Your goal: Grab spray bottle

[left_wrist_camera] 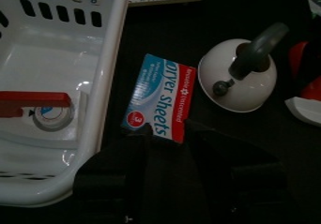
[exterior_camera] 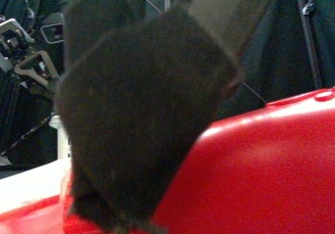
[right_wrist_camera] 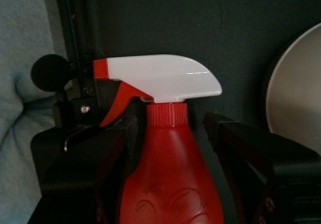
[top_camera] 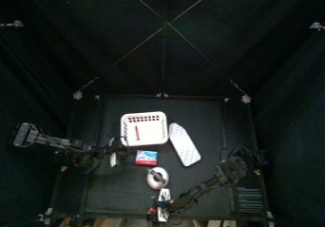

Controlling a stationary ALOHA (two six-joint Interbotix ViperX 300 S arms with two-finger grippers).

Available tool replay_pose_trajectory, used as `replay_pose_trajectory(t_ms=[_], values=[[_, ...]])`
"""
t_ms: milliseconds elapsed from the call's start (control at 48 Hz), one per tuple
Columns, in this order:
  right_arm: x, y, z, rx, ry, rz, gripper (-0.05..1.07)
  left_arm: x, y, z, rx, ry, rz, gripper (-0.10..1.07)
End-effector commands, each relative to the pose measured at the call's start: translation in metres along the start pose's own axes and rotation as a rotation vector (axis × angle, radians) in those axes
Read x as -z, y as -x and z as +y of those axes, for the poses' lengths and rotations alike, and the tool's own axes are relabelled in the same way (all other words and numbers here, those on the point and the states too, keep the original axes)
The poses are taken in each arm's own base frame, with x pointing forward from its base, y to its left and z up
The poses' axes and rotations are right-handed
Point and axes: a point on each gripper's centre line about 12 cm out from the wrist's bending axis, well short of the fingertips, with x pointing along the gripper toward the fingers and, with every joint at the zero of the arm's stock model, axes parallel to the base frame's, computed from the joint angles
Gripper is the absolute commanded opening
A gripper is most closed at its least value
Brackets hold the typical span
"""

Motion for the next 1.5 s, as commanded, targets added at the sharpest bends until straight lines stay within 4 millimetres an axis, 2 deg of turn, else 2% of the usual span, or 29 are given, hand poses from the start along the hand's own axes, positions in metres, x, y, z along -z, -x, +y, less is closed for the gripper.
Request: replay_pose_trajectory(t_ms=[0, 146, 667, 938, 1083, 1292, 1479], values=[[-0.016, 0.012, -0.002, -0.021, -0.017, -0.043, 0.91, -0.005, 0.0, -0.002, 0.006, 0.0, -0.012, 0.75], [-0.017, 0.008, -0.009, -0.018, -0.033, -0.038, 0.88, -0.004, 0.0, -0.002, 0.006, 0.0, -0.011, 0.75], [-0.007, -0.005, -0.013, -0.032, -0.045, -0.021, 0.81, -0.005, 0.0, -0.002, 0.006, 0.0, -0.012, 0.75], [-0.006, -0.005, -0.015, -0.027, -0.041, -0.019, 0.67, -0.004, 0.0, -0.002, 0.006, 0.002, -0.011, 0.75], [-0.01, 0.003, -0.016, -0.015, -0.024, -0.036, 0.64, -0.004, 0.0, -0.001, 0.006, 0.001, -0.009, 0.75], [-0.023, 0.031, -0.021, 0.007, 0.011, -0.105, 0.64, -0.003, 0.0, -0.001, 0.005, 0.004, -0.007, 0.75], [-0.027, 0.035, -0.022, 0.007, 0.02, -0.131, 0.64, -0.002, 0.0, -0.001, 0.005, 0.015, -0.004, 0.75]])
